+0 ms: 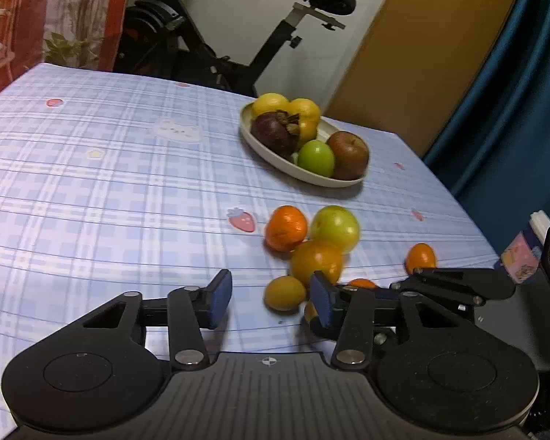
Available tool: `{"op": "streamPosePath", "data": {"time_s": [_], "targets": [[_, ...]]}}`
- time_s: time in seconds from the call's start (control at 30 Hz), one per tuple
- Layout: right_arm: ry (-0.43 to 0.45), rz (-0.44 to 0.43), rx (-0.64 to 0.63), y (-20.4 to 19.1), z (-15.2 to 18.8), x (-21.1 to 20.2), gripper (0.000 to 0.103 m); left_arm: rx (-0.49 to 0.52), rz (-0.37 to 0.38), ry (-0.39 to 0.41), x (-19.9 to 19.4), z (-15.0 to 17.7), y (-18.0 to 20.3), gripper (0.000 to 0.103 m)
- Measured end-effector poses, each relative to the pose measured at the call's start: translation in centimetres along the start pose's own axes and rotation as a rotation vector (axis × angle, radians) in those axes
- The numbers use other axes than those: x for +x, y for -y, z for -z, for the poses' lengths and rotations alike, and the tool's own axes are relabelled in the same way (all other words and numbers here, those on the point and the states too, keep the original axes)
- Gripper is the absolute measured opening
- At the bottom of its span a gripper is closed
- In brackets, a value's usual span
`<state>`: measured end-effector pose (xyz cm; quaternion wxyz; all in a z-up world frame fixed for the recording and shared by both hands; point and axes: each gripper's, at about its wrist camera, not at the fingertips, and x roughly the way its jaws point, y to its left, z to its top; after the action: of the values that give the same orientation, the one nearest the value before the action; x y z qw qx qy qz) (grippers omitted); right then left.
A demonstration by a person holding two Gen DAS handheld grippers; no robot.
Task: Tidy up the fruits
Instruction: 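Grasp a small brown fruit with the right gripper while the left gripper grasps a small yellow fruit, then carry both small fruits over the plate with both grippers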
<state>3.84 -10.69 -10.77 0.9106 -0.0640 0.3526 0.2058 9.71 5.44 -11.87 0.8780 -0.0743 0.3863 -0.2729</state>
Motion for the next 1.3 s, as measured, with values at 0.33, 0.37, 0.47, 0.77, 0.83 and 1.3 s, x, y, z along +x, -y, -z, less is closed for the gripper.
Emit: {"op": "streamPosePath", "data": {"time_s": [0.33, 0.37, 0.47, 0.77, 0.83, 1.3], "targets": [[0.104, 0.049, 0.113, 2.7, -0.5, -3.0, 0.03, 0.041, -0.006, -0.063, 1.9, 0.1, 1.0, 0.043], [0.109, 0.056, 0.124, 3.0, -0.6, -3.1, 0.03, 0.05, -0.011, -0.07, 2.1, 0.2, 1.2, 0.038], [0.117, 0.058, 0.138, 3.3, -0.7, -3.3, 0.03, 0.065, -0.019, -0.087, 2.6, 0.3, 1.4, 0.03], [0.129, 0.059, 0.167, 3.6, -0.6, -3.5, 0.03, 0.039, -0.026, -0.04, 1.3, 0.1, 1.1, 0.029], [0.144, 0.063, 0.17, 3.8, -0.8, -3.8, 0.03, 0.029, -0.023, -0.01, 0.5, -0.6, 1.0, 0.029], [0.348, 0.151, 0.268, 11.8, -6.7, -9.0, 0.03, 0.154, -0.039, 0.191, -1.5, -11.2, 5.2, 0.029]]}}
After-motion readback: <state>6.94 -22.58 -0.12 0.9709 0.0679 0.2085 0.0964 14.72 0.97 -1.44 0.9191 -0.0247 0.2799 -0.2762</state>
